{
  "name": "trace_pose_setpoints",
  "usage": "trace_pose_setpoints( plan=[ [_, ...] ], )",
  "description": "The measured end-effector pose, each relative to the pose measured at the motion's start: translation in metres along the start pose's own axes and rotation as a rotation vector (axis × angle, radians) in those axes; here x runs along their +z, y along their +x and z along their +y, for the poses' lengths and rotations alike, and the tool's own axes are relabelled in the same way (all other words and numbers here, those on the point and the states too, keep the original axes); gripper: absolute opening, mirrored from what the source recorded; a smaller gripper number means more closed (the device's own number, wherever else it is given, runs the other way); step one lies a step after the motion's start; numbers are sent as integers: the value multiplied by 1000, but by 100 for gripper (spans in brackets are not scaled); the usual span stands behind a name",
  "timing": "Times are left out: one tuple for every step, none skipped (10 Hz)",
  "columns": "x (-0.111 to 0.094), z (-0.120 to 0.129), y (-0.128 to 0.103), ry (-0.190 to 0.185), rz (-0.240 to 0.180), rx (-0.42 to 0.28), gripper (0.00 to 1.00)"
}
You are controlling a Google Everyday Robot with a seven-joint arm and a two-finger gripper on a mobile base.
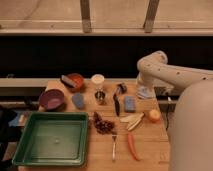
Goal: Place towel in purple bowl
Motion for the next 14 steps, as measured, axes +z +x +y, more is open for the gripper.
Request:
trace_pose_setpoints(
  plan=[
    [2,-3,-2,-11,7,26,65],
    [10,-10,0,-20,24,78,65],
    [19,-14,0,-42,38,114,65],
    [24,-16,0,-57,43,115,65],
    [32,-15,-1,-67,51,104,65],
    [38,-12,-3,-71,54,97,65],
    [45,-12,-4,-72,62,95,65],
    [47,-16,-8,-72,59,92,65],
    [50,-15,-11,-76,60,88,65],
    [53,-12,-14,-87,61,83,65],
    [57,-13,-16,-95,58,81,65],
    [61,-15,-19,-99,49,74,65],
    [65,-13,-23,-108,40,58,65],
    [69,-9,-26,-113,35,42,65]
  ],
)
